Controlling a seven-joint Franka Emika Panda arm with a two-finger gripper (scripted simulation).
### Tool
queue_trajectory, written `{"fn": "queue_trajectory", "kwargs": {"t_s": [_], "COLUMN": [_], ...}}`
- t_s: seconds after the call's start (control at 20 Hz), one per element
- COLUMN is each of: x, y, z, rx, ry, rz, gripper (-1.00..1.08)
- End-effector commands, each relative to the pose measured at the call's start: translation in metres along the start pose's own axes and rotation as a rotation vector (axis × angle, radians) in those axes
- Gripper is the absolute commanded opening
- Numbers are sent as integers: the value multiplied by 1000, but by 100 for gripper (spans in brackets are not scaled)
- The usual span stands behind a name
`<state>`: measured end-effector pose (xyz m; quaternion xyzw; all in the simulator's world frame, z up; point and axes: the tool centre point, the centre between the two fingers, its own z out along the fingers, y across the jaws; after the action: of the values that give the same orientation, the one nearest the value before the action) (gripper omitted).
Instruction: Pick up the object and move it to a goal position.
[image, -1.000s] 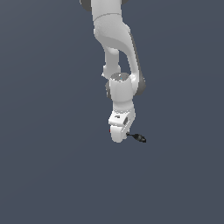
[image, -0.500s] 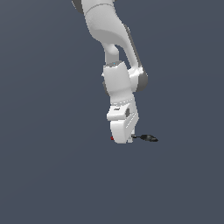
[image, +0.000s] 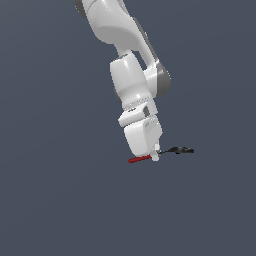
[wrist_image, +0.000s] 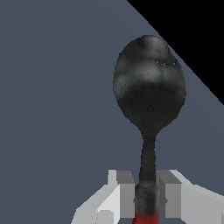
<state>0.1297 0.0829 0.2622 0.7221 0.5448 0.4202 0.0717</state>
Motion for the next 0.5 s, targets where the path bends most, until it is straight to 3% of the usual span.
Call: {"fn": "queue_trajectory", "kwargs": {"t_s": [0.0,0.45], "x": [11,49], "y": [14,60], "z": [-9,-49], "rx": [-32,-142], "ry": [42,190], "rz": [-18,-81], "gripper": [-100,-100]}}
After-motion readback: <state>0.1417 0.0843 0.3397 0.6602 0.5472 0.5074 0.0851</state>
